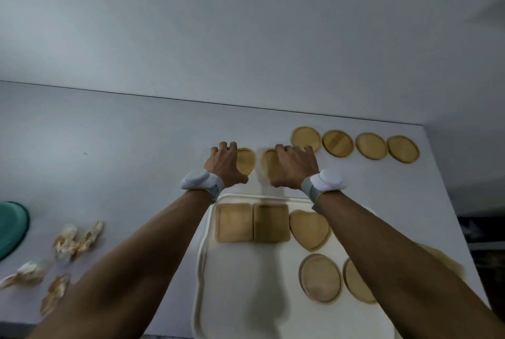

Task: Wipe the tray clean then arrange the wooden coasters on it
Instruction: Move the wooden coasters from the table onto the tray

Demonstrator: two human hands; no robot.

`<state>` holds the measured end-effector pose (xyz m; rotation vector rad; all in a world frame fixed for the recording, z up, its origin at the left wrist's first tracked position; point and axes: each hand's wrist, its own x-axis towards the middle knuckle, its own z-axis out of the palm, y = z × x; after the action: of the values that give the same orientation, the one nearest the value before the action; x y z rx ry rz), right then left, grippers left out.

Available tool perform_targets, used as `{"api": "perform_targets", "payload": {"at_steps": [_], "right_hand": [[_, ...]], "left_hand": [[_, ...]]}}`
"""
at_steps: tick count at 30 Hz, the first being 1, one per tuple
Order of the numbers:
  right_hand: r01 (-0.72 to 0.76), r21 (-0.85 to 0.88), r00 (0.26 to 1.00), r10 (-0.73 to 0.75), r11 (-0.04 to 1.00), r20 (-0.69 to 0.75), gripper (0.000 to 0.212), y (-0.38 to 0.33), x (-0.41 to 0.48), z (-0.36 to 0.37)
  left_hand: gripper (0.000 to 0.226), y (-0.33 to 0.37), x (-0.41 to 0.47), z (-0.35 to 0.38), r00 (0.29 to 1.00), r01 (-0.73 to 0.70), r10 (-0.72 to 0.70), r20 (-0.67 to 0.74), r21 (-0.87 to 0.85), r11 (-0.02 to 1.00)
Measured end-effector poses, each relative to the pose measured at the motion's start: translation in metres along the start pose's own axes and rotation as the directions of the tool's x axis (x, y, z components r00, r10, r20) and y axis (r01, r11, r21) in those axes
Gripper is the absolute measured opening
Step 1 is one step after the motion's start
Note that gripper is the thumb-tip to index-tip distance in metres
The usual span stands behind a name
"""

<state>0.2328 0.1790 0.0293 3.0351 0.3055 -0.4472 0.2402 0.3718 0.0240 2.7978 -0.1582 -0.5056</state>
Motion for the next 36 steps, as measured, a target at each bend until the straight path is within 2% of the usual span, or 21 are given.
{"api": "perform_targets", "payload": {"at_steps": [8, 13, 17, 27, 36], "right_hand": [[-0.016, 0.061, 1.000, 0.016, 0.998, 0.003, 0.065, -0.017, -0.095, 0.019], [-0.002, 0.051, 0.999, 0.000, 0.999, 0.039, 0.074, -0.034, -0.143, 0.039], [0.019, 0.045, 0.999, -0.021, 0.999, 0.038, 0.071, -0.045, -0.170, 0.056], [0.044, 0.028, 0.997, -0.045, 0.999, 0.055, 0.076, -0.061, -0.194, 0.086], [0.048, 0.025, 0.998, -0.049, 0.999, 0.040, 0.070, -0.070, -0.196, 0.099]], "left_hand": [[0.090, 0.015, -0.089, 0.029, 1.000, -0.005, 0.005, -0.026, 0.002, 1.000], [0.089, 0.013, -0.141, 0.053, 1.000, 0.024, -0.024, -0.019, -0.003, 1.000], [0.093, 0.007, -0.171, 0.070, 0.999, 0.041, -0.041, -0.001, 0.015, 0.999], [0.088, -0.003, -0.203, 0.102, 0.998, 0.057, -0.057, 0.009, 0.007, 0.998], [0.085, -0.007, -0.203, 0.110, 0.999, 0.052, -0.052, 0.013, 0.004, 0.999]]}}
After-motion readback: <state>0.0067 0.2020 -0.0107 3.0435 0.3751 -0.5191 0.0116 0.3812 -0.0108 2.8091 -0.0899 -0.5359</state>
